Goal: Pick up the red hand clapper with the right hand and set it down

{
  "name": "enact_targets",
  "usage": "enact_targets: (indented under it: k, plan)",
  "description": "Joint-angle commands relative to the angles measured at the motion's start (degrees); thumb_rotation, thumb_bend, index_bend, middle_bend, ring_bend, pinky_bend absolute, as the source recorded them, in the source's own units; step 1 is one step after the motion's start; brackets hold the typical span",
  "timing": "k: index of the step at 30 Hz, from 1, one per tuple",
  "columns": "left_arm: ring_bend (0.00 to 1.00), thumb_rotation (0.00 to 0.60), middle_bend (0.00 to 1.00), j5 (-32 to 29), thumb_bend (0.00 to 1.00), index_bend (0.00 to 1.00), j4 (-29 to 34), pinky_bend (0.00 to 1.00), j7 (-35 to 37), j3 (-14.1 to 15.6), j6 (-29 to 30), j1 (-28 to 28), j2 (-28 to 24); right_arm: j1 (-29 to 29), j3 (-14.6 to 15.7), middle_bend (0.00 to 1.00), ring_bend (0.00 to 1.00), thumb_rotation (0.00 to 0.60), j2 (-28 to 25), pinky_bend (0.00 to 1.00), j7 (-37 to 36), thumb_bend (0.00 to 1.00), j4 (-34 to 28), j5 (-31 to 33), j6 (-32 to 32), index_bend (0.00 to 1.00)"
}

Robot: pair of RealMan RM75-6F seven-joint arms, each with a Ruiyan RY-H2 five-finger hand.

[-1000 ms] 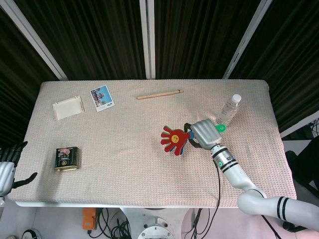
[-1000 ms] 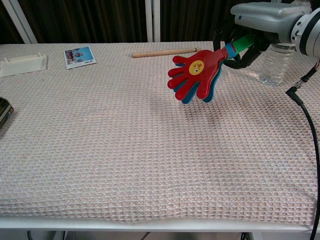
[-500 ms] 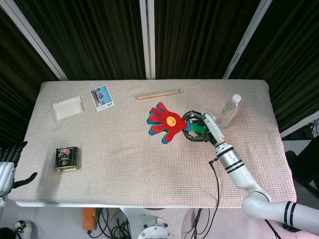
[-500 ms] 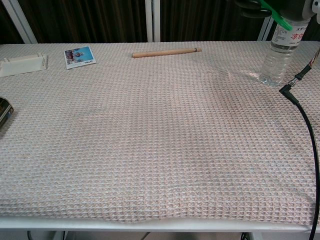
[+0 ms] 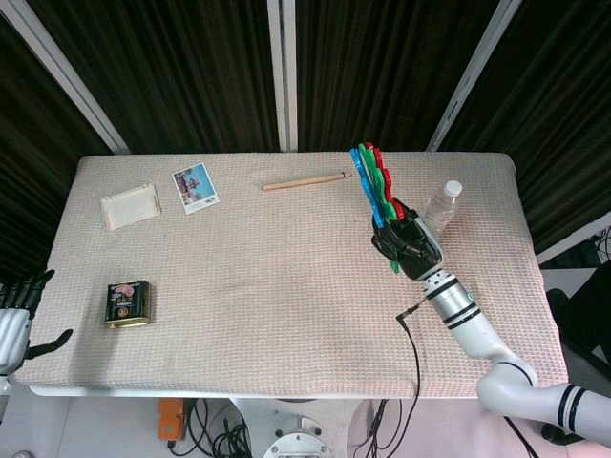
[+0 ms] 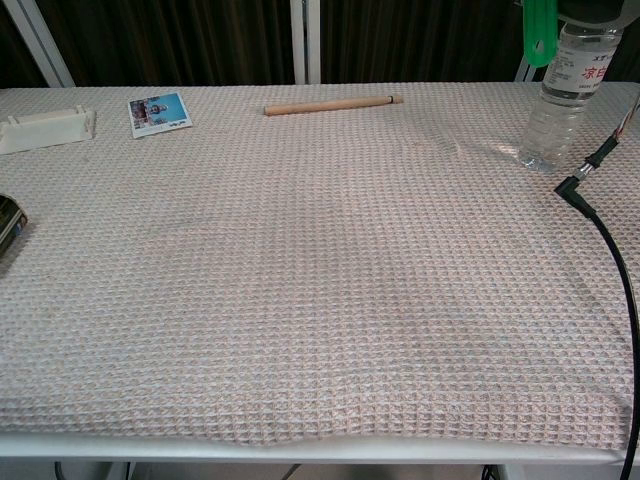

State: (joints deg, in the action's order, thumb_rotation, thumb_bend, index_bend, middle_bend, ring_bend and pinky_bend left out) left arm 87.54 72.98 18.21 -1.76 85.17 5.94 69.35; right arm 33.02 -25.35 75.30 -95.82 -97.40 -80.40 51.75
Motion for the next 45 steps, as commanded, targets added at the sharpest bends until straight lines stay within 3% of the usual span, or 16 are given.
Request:
enact_targets:
  k: [1,7,9,11,20,29,41,43,44,45]
  plan:
    - [0.0,0.6,0.0,0.0,0.18,0.04,0.0,0.01,0.0,0.0,0.0,0.0,0.0,2.5,4.0,0.86,0.9,0.6,6.7,1.0,47.6,0.49,7.2,-6.3,7.2,0.87]
    - [0.0,0.6,0.0,0.0,0.18,0.04,0.0,0.01,0.2,0.1,0.1,-0.1,-0.1,5.6,8.5,0.86,0.9,0.6,10.8,1.0,82.7,0.49,11.2,-3.1,3.8,0.86]
    - [0.0,0.6,0.0,0.0,0.18,0.04,-0.1,0.01,0.3,0.1,0.1,-0.2,-0.1,5.7,9.2,0.86,0.9,0.6,12.6,1.0,91.9,0.49,12.4,-1.2,4.7,0.85]
    - [0.0,0.6,0.0,0.0,0.18,0.04,-0.1,0.01,0.6,0.2,0.0,-0.2,-0.2,6.0,9.6,0.86,0.9,0.6,13.1,1.0,95.7,0.49,12.0,1.3,3.7,0.85]
    - [0.0,0.6,0.0,0.0,0.18,0.04,-0.2,0.01,0.6,0.0,0.1,-0.1,-0.1,6.2,9.1,0.87,0.9,0.6,11.6,1.0,92.7,0.49,10.1,5.2,2.9,0.85]
    - [0.0,0.6,0.0,-0.1,0.18,0.04,-0.5,0.01,0.7,0.1,-0.2,0.0,0.2,5.0,8.6,0.86,0.9,0.6,16.8,1.0,79.2,0.49,12.2,5.3,6.3,0.85]
    - [0.0,0.6,0.0,-0.4,0.18,0.04,-2.7,0.01,3.4,0.3,-0.2,-0.4,0.5,8.5,8.1,0.84,0.89,0.6,27.8,1.0,89.7,0.47,21.1,11.5,6.0,0.78]
    - [0.0,0.6,0.0,-0.5,0.18,0.04,-3.2,0.01,3.9,0.4,-0.4,-0.5,0.6,9.1,7.9,0.79,0.82,0.6,28.9,0.98,90.4,0.41,22.1,11.9,5.5,0.71]
    - [0.0,0.6,0.0,-0.5,0.18,0.04,-3.4,0.01,4.1,0.4,-0.4,-0.6,0.6,9.6,8.3,0.68,0.67,0.6,29.0,0.91,91.0,0.33,22.5,12.1,4.4,0.58]
    - [0.0,0.6,0.0,-0.6,0.18,0.04,-3.7,0.01,4.4,0.4,-0.4,-0.6,0.6,10.8,9.5,0.46,0.42,0.6,27.6,0.71,91.7,0.21,22.0,12.7,-0.1,0.36]
